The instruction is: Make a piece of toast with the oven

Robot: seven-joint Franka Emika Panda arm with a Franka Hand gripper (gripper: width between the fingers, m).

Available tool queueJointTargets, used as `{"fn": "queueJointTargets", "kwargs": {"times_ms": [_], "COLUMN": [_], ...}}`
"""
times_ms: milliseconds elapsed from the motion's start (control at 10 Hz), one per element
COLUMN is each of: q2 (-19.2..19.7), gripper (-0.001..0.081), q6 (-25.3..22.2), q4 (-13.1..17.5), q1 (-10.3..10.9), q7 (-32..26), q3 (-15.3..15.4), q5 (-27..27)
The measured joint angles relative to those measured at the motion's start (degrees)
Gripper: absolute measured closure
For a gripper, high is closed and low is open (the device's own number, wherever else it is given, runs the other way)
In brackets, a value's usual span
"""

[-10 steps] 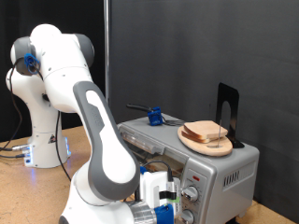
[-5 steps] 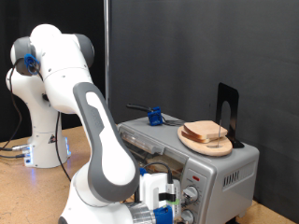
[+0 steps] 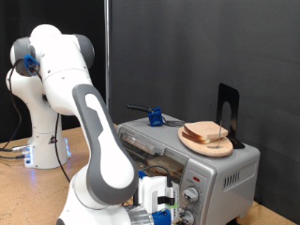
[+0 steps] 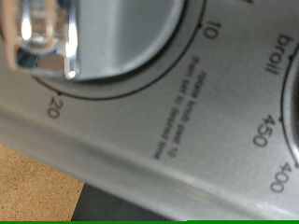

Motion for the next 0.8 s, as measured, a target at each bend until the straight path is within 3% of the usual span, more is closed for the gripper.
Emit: {"fn": "queueJointTargets", "kwargs": {"times_ms": [200,800], "q2": [0.0,-0.3], "gripper": [0.0689,0.0689], "q6": [0.19,1.29], "q4": [-0.13,-1.93], "q1": [-0.01,-0.09], "q7": [-3.68,-21.8], "q3": [0.0,0.01], "q5": [0.36,3.81]}}
